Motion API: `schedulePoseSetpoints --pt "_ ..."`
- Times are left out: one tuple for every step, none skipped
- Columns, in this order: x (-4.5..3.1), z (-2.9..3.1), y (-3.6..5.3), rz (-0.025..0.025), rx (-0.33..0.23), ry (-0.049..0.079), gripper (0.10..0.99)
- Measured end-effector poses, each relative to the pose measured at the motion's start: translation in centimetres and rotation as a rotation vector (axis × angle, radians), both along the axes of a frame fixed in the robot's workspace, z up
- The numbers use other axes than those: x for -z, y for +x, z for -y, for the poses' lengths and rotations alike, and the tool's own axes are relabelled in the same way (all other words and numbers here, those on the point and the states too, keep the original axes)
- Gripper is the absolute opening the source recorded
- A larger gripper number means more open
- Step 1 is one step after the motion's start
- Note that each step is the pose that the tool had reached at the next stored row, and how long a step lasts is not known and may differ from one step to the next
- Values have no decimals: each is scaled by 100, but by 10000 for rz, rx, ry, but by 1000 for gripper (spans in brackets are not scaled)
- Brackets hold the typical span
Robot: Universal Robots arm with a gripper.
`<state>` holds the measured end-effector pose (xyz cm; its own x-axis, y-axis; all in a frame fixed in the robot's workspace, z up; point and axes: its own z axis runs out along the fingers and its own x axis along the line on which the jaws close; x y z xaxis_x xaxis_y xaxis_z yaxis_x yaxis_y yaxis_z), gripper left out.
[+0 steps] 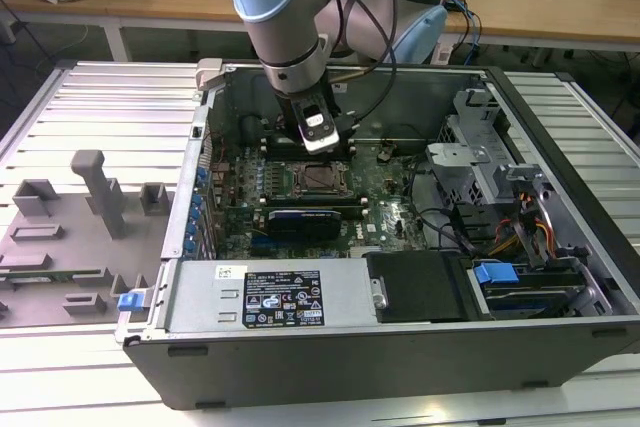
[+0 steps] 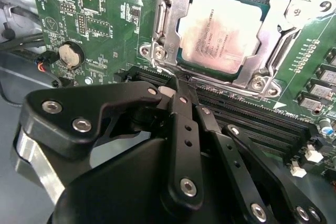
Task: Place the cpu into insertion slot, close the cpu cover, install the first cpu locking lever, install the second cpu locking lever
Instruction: 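Install the first cpu locking lever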
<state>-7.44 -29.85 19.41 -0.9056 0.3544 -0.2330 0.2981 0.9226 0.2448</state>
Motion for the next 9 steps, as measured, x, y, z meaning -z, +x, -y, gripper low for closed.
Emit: schedulePoseSetpoints --pt "-15 1 0 -1 -1 -5 106" --pt "-27 1 0 -3 -2 -6 106" --pt "-37 1 0 -4 -3 -7 106" --pt "-46 1 0 -3 -4 -23 106" --pt "-64 1 0 -2 -2 -108 106" --pt "-76 1 0 -2 -3 -183 106" --pt "-89 1 -1 -3 -2 -250 106" --pt "-107 1 0 -5 -3 -332 106" --pt "-114 1 0 -4 -2 -370 106"
